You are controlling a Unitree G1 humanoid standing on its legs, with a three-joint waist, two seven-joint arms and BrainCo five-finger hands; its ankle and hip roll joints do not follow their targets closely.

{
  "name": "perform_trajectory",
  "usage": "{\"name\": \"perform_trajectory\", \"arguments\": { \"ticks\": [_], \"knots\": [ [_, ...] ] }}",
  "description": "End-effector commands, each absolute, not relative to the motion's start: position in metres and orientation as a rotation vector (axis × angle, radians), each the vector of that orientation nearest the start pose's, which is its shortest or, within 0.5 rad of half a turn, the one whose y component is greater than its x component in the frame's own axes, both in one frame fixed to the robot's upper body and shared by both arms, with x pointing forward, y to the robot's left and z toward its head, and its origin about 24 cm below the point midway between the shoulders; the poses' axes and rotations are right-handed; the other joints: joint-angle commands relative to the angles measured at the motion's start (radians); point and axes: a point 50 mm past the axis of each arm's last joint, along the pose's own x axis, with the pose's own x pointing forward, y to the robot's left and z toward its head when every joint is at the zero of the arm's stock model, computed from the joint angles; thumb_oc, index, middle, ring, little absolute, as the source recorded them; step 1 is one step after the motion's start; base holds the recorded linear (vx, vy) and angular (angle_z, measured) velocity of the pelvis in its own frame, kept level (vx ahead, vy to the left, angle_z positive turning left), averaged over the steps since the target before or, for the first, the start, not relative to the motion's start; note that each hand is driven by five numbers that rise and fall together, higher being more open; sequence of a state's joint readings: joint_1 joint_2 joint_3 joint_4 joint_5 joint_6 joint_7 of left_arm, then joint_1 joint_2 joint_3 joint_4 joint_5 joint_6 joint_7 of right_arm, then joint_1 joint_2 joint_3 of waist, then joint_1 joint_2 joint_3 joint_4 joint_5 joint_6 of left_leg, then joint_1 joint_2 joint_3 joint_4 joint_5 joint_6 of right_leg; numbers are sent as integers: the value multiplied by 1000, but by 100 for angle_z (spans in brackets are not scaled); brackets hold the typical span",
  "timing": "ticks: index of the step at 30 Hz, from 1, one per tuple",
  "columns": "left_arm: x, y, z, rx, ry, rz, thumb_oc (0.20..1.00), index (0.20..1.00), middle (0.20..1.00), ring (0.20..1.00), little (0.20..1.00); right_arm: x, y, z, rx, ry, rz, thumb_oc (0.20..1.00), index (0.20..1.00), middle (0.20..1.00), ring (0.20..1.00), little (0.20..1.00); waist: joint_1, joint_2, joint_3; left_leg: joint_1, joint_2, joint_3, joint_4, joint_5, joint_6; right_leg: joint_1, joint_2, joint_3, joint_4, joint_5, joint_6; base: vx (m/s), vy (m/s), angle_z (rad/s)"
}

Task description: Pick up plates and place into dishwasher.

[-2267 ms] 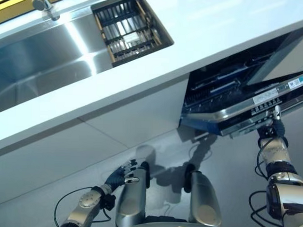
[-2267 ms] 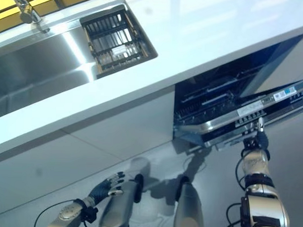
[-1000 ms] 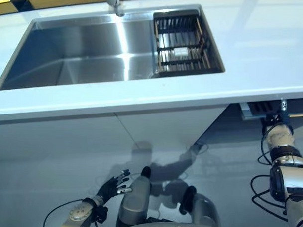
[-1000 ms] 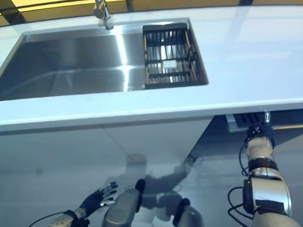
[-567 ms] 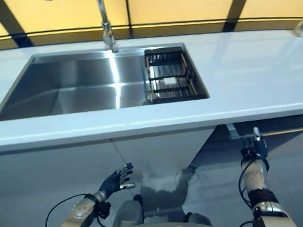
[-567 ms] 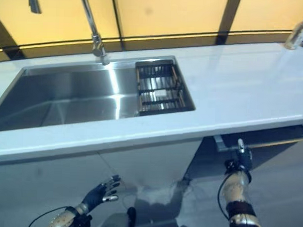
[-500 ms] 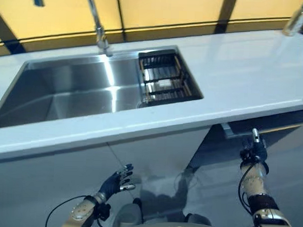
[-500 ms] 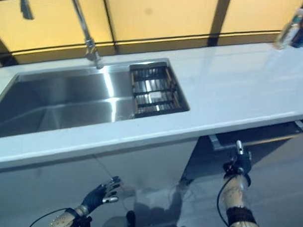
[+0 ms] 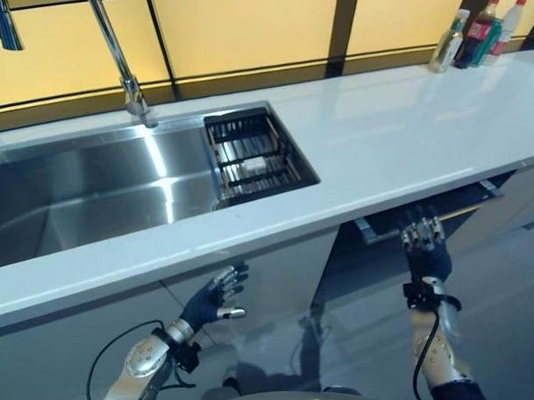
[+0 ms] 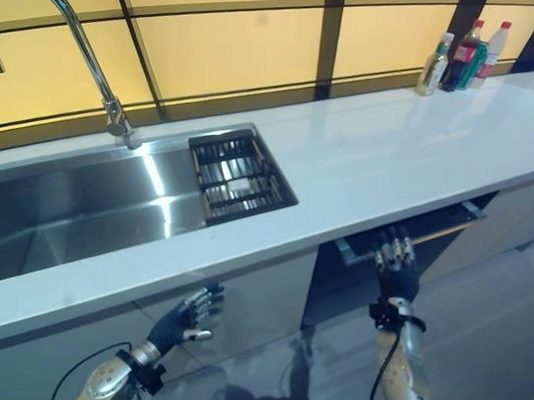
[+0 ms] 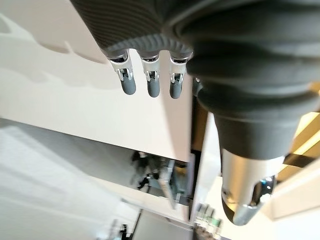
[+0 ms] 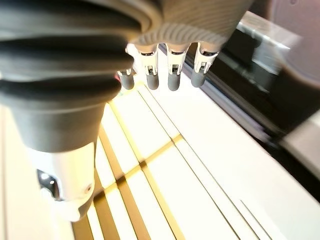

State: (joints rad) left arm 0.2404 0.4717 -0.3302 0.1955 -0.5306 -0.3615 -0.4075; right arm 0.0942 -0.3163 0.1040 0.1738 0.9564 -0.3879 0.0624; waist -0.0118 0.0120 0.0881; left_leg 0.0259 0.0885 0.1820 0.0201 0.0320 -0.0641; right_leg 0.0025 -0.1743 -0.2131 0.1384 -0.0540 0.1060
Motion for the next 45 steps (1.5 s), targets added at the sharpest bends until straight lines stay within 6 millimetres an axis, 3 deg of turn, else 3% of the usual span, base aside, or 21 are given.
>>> {"name": "perform_trajectory", "arguments": {
  "ticks": [1,9,13,19,25,30,32,35,40,45],
  "knots": [
    [194,188,23,-115,-80,-495,1000,1000,1000,1000,1000,236,-203,54,571,-276,50,1000,1000,1000,1000,1000,-5,-20,16,-23,-10,3,76,-88,41,10,-22,-5,-35,41,44,-38,-30,-6],
    [205,182,48,-212,-217,-487,1000,1000,1000,1000,1000,233,-175,56,491,-238,227,1000,1000,1000,1000,1000,18,-27,6,-26,-18,-22,25,-63,29,13,-14,-38,-70,50,42,-56,-33,2],
    [208,174,57,-237,-233,-572,1000,1000,1000,1000,1000,231,-168,54,485,-233,250,1000,1000,1000,1000,1000,29,-31,-2,-34,-17,-35,7,-53,19,13,-11,-58,-85,53,41,-61,-40,12],
    [199,134,57,-193,-144,-1049,1000,1000,1000,1000,1000,243,-166,55,479,-215,192,1000,1000,1000,1000,1000,-2,-17,-10,-6,-6,-3,-12,-48,17,19,-4,-49,-96,56,48,-19,-3,3],
    [200,108,92,-356,-281,-1337,1000,1000,1000,1000,1000,246,-172,57,493,-231,157,1000,1000,1000,1000,1000,-58,2,-21,22,-5,31,-32,-49,22,13,4,-1,-97,60,58,8,39,-13],
    [222,111,120,-590,-423,-1167,1000,1000,1000,1000,1000,245,-169,70,462,-309,166,1000,1000,1000,1000,1000,-71,0,-36,39,-9,44,-51,-51,27,18,7,19,-109,65,58,16,12,-19],
    [228,129,129,-658,-518,-1015,1000,1000,1000,1000,1000,241,-166,91,440,-388,203,1000,1000,1000,1000,1000,-64,-5,-44,33,-12,39,-51,-52,28,14,7,23,-111,65,53,-11,-6,-7],
    [224,152,135,-594,-599,-823,1000,1000,1000,1000,1000,232,-165,110,427,-467,259,1000,1000,1000,1000,1000,-40,-11,-47,24,-17,21,-49,-52,27,15,6,13,-110,61,48,0,0,0],
    [214,187,141,-466,-648,-530,1000,1000,1000,1000,1000,223,-161,124,374,-533,365,1000,1000,1000,1000,1000,29,-21,-49,-3,-29,-32,-43,-48,24,31,-1,-34,-107,45,39,-27,-3,12],
    [211,199,136,-332,-629,-322,1000,1000,1000,1000,1000,230,-151,123,396,-515,420,1000,1000,1000,1000,1000,98,-29,-41,-37,-41,-97,-32,-43,20,48,-11,-91,-93,26,28,-39,-14,47]
  ]
}}
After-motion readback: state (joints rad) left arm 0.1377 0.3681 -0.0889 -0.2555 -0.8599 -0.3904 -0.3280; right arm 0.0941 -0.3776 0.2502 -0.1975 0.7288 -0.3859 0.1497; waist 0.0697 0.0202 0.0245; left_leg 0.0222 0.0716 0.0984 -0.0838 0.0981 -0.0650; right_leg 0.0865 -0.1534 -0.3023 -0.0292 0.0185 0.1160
